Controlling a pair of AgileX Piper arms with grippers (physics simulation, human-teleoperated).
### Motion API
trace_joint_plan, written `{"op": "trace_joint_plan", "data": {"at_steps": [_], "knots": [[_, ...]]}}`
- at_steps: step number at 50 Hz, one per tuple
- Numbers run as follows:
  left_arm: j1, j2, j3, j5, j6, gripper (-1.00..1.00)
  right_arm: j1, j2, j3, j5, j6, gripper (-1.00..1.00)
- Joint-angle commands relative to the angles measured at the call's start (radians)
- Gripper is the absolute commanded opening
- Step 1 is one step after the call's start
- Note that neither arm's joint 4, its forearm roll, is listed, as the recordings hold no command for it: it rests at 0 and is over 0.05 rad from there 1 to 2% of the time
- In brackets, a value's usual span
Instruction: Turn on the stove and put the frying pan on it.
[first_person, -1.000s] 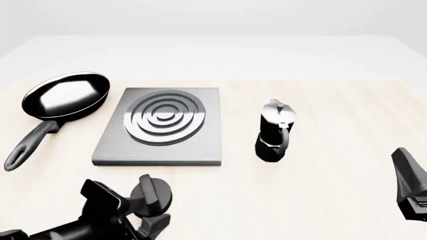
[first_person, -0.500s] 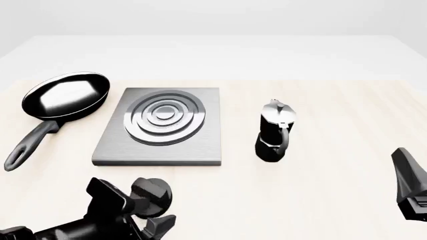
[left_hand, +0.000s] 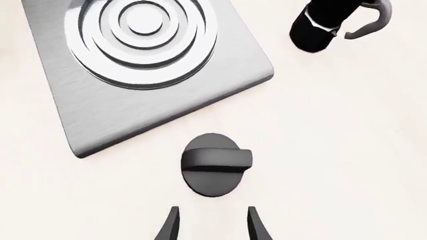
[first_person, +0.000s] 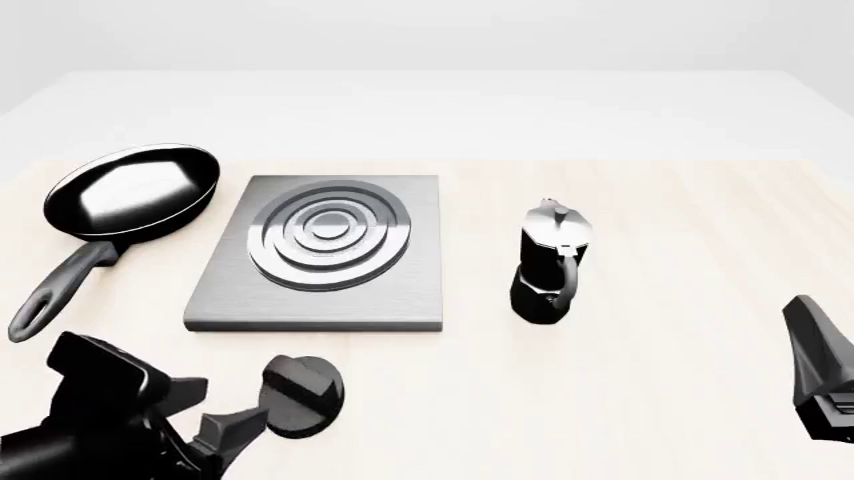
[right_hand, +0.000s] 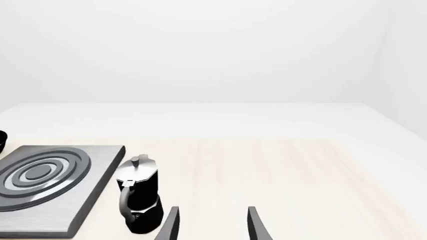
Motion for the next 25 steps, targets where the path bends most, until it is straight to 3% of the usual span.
{"op": "trace_joint_plan", "data": {"at_steps": [1, 6, 8, 11, 14, 16, 18, 19, 25], "knots": [[0.147, -0.283, -0.122, 0.398, 0.112, 1.00, 0.000, 0.000, 0.000, 0.000, 0.000, 1.00], [0.197, -0.270, -0.188, 0.413, 0.141, 1.00, 0.000, 0.000, 0.000, 0.000, 0.000, 1.00], [0.243, -0.241, -0.226, 0.400, 0.227, 1.00, 0.000, 0.000, 0.000, 0.000, 0.000, 1.00], [0.264, -0.219, -0.256, 0.395, 0.253, 1.00, 0.000, 0.000, 0.000, 0.000, 0.000, 1.00], [0.276, -0.197, -0.286, 0.399, 0.208, 1.00, 0.000, 0.000, 0.000, 0.000, 0.000, 1.00], [0.276, -0.181, -0.291, 0.403, 0.247, 1.00, 0.000, 0.000, 0.000, 0.000, 0.000, 1.00], [0.281, -0.172, -0.311, 0.408, 0.236, 1.00, 0.000, 0.000, 0.000, 0.000, 0.000, 1.00], [0.306, -0.159, -0.318, 0.400, 0.289, 1.00, 0.000, 0.000, 0.000, 0.000, 0.000, 1.00], [0.340, -0.117, -0.379, 0.411, 0.311, 1.00, 0.000, 0.000, 0.000, 0.000, 0.000, 1.00]]}}
